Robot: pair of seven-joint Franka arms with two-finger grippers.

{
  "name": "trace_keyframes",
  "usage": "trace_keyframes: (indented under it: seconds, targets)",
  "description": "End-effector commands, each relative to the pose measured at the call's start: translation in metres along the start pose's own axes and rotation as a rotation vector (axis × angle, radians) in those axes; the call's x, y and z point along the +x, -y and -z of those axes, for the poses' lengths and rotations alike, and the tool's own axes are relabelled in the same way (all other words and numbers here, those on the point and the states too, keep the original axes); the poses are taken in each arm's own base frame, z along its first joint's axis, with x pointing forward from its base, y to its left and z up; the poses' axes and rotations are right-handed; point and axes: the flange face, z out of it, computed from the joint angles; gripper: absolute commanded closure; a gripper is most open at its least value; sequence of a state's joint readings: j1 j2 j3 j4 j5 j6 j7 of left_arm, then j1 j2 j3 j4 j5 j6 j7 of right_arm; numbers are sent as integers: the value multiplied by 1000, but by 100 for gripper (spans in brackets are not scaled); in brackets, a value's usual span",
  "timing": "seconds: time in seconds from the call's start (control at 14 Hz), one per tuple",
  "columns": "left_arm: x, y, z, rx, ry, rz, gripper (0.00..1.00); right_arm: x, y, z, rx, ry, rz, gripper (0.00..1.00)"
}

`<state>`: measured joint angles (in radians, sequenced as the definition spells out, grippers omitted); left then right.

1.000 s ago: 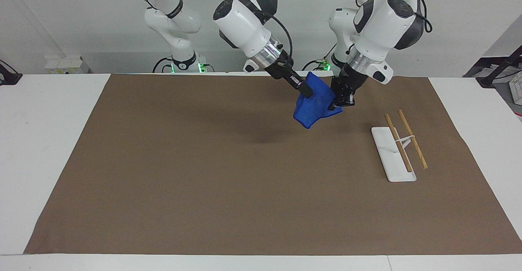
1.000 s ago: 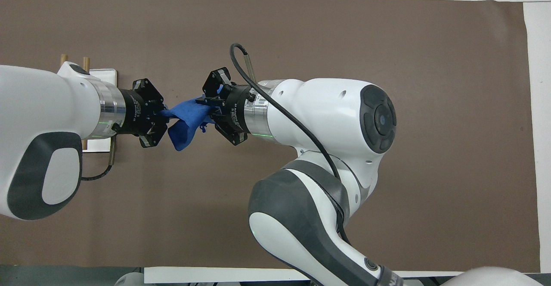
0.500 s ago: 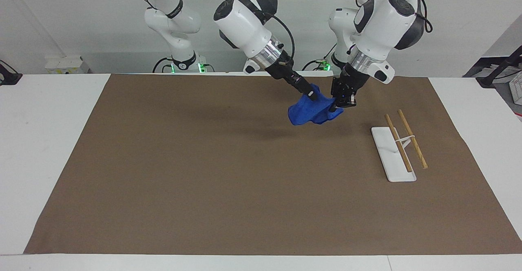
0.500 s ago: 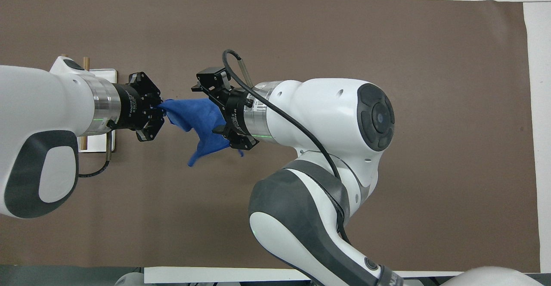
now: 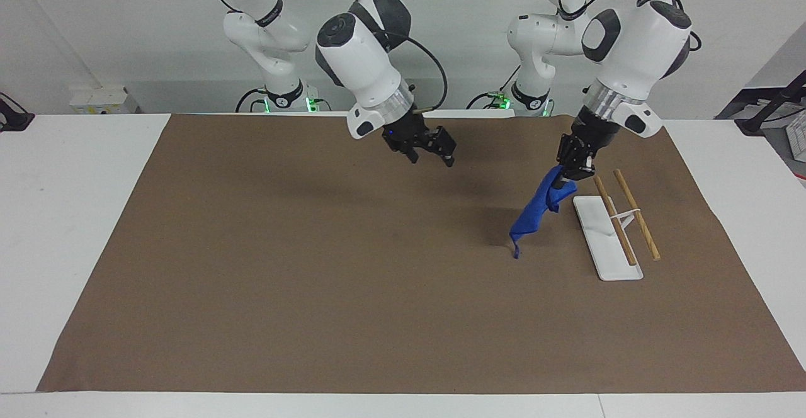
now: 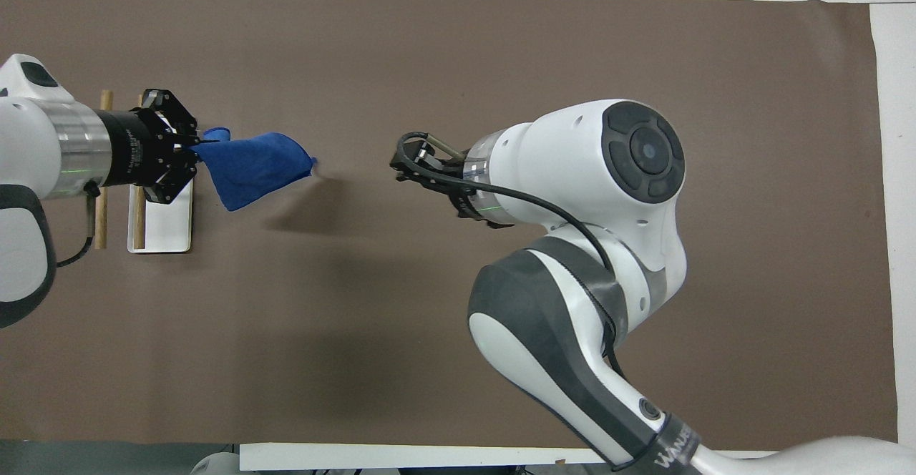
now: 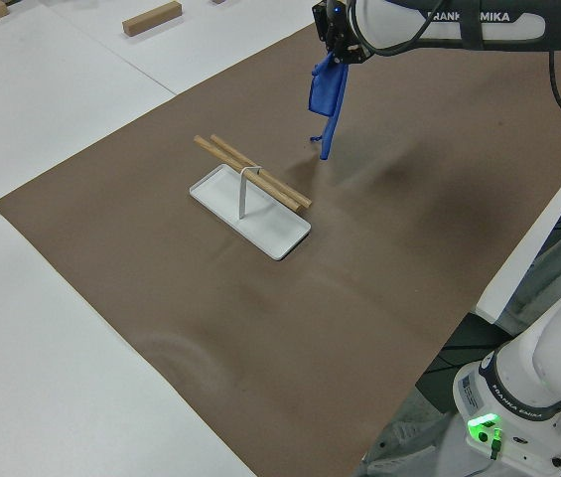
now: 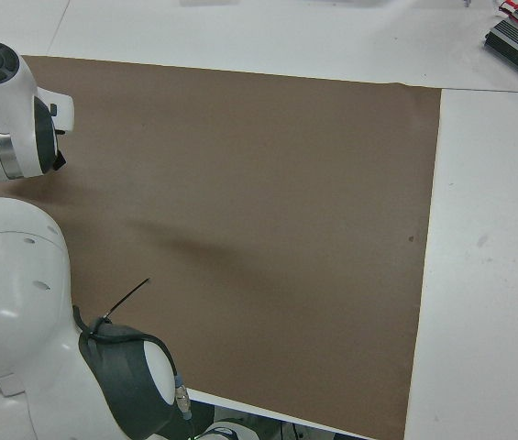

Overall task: Right arm passes towel to left arm to hang
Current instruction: 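Carry the towel over the rack while the right gripper withdraws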

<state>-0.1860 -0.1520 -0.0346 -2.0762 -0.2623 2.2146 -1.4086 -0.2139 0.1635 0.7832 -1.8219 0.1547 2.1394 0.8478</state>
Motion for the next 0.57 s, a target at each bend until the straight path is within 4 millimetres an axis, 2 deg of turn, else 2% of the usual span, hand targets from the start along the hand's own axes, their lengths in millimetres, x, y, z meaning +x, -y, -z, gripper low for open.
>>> trace_keyframes:
  seconds: [0.0, 0.21, 0.5]
  targets:
    - [38, 4, 4, -32, -15, -86, 100, 31, -54, 17, -259, -50, 247, 0]
    - [71, 6, 11, -42, -38, -100, 100, 83, -127, 52, -376, -21, 354, 0]
    - [111, 6, 10, -65, -78, -223, 100, 122, -181, 113, -375, -98, 310, 0]
